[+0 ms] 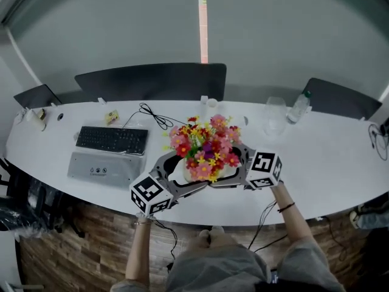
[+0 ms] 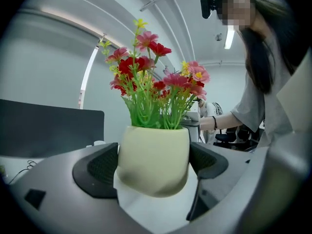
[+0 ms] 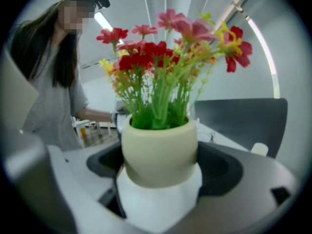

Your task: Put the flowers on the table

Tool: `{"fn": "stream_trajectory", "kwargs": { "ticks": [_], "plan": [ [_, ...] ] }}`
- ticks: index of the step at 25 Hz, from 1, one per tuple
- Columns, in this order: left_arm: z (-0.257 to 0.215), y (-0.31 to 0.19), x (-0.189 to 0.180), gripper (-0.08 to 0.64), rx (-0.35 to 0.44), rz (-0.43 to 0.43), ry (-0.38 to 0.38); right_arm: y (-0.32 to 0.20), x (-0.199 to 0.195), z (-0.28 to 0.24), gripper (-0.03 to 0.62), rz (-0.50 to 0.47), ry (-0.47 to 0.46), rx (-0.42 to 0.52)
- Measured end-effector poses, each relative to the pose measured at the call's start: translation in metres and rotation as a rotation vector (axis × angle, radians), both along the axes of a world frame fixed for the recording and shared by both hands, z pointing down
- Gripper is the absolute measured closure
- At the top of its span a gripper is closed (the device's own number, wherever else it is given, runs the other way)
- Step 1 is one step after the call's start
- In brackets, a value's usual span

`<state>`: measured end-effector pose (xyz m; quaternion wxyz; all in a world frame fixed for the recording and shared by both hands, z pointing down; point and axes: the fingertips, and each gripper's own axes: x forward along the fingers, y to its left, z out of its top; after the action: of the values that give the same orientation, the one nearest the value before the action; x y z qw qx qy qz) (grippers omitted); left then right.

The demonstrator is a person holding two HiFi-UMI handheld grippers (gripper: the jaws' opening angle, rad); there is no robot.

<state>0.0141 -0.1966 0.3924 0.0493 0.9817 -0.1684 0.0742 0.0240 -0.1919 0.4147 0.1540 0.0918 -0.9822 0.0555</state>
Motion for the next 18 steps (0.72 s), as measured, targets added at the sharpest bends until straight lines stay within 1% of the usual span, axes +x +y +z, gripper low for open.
{"fn": "stream_trajectory", "kwargs": {
  "ticks": [4, 8, 13, 18],
  "plan": [
    [0.018, -0.02, -0.01, 0.11, -0.02, -0.031, -0.035, -0.02, -0.011, 0.018, 0.134, -0.031, 0.015, -0.022],
    [0.037, -0.039, -0.017, 0.11, -0.048, -0.045, -0.023, -0.039, -0.017, 0.036, 0.135, -0.039, 0.023, -0.039],
    [0.062, -0.062, -0.022, 0.11, -0.055, -0.057, -0.016, -0.062, -0.021, 0.061, 0.135, -0.048, 0.026, -0.054],
    [0.091, -0.076, -0.024, 0.11, -0.064, -0.067, -0.06, -0.076, -0.024, 0.091, 0.135, -0.064, 0.061, -0.064]
  ]
}}
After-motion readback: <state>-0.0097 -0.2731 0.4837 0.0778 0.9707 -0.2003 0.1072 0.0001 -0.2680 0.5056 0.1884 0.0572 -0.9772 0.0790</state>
